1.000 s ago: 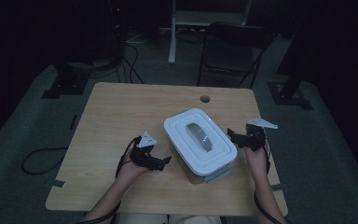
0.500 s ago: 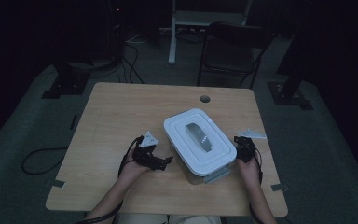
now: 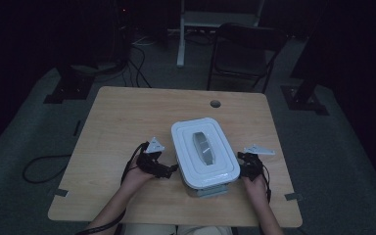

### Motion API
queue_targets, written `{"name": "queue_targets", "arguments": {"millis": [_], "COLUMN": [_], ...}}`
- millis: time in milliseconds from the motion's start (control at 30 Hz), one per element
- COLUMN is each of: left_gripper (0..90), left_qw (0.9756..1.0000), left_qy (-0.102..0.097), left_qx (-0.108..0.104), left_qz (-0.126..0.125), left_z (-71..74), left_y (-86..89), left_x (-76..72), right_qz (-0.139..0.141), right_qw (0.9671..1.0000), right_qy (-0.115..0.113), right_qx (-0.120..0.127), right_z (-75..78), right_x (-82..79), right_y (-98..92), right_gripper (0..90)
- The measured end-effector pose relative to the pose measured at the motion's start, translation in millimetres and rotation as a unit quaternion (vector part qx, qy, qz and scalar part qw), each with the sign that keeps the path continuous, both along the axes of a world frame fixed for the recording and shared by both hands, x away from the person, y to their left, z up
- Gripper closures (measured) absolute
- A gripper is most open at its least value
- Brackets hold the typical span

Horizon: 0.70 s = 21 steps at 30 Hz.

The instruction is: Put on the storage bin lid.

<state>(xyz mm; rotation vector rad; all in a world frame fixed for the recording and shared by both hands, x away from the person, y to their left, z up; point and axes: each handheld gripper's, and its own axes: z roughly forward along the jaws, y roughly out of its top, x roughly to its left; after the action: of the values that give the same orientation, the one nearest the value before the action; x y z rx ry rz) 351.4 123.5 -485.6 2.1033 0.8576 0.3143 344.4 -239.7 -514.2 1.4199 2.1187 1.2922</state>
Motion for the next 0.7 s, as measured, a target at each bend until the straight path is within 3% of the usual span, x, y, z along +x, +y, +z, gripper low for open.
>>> {"name": "queue_targets", "arguments": {"millis": [100,267,500,533,633,700], "left_gripper": [0.6,0.7,0.6,0.6,0.6,0.6], "left_qw": [0.9999,0.9997,0.9989,0.9987,0.9986,0.998], "left_qy": [0.003,-0.001,0.0,0.003,-0.005,-0.013], "left_qx": [-0.005,-0.006,-0.01,-0.019,-0.013,-0.022], "left_qz": [0.012,0.025,0.045,0.048,0.051,0.057], "left_z": [1.6,2.2,4.5,5.5,14.5,25.3], "left_y": [8.8,16.7,30.5,31.9,38.7,45.2], "left_x": [4.7,4.7,4.6,4.5,3.2,1.6], "right_qz": [0.012,0.018,0.037,0.035,0.016,-0.008], "right_qw": [0.9999,0.9997,0.9993,0.9993,0.9998,0.9999], "right_qy": [0.012,0.005,0.006,0.008,0.004,-0.013], "right_qx": [0.002,-0.014,-0.002,0.001,-0.005,0.0], "right_z": [0.9,4.8,5.6,5.8,13.9,27.5], "right_x": [-6.8,-11.5,-14.9,-14.2,-11.0,-8.4], "right_y": [6.1,16.0,26.9,27.3,24.3,17.6], "right_gripper": [17.3,17.3,15.8,12.8,12.6,12.6]}}
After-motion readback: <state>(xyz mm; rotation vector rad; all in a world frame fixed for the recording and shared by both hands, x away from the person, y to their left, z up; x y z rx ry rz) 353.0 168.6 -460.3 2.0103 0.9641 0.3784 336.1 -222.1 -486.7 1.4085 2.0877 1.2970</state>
